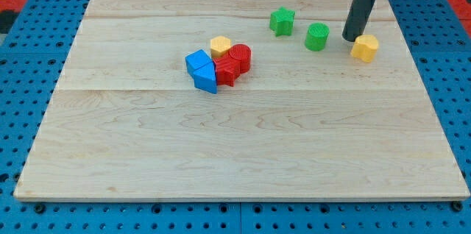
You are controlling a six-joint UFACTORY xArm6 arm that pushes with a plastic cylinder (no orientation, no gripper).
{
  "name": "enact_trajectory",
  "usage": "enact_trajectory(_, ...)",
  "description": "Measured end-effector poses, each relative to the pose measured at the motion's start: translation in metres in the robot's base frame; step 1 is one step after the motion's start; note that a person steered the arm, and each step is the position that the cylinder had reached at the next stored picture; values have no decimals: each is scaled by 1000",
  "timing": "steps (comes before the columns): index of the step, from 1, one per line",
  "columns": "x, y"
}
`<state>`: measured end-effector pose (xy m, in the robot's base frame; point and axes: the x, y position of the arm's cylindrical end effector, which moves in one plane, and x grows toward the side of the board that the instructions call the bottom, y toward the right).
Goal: Move the green blocks closer to the yellow heart
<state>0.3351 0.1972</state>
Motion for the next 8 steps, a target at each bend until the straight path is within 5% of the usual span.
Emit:
enact_trajectory(1, -16, 9)
enact_trajectory(2, -98, 9)
enact_trajectory(3, -134, -75)
enact_trajectory(5, -68, -120)
enact_trajectory(7, -81, -143)
enact_trajectory(8, -46, -142)
